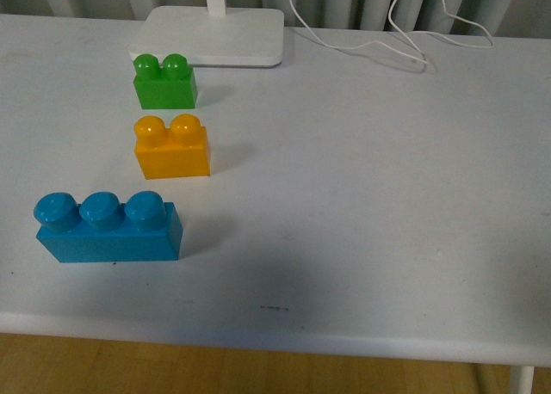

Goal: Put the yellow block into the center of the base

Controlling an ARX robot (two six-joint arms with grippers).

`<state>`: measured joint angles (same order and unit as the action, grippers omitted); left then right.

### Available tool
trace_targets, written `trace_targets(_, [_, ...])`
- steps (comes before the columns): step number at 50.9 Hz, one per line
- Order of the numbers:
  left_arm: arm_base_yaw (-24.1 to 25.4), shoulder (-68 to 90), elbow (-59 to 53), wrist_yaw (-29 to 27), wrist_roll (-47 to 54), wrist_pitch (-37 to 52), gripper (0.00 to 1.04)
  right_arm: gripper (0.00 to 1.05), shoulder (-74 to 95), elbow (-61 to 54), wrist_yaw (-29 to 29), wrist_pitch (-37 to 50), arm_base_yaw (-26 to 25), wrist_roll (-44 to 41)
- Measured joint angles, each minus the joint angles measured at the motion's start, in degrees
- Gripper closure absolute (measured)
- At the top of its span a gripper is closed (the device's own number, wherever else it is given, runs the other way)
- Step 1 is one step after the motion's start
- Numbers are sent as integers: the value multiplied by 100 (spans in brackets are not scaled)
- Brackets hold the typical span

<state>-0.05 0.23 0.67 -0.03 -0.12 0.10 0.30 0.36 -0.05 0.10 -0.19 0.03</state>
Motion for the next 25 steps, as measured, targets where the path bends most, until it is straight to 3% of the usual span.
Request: trace_targets(25, [0,0,0,0,2,0,6,9,0,0,-2,0,0,0])
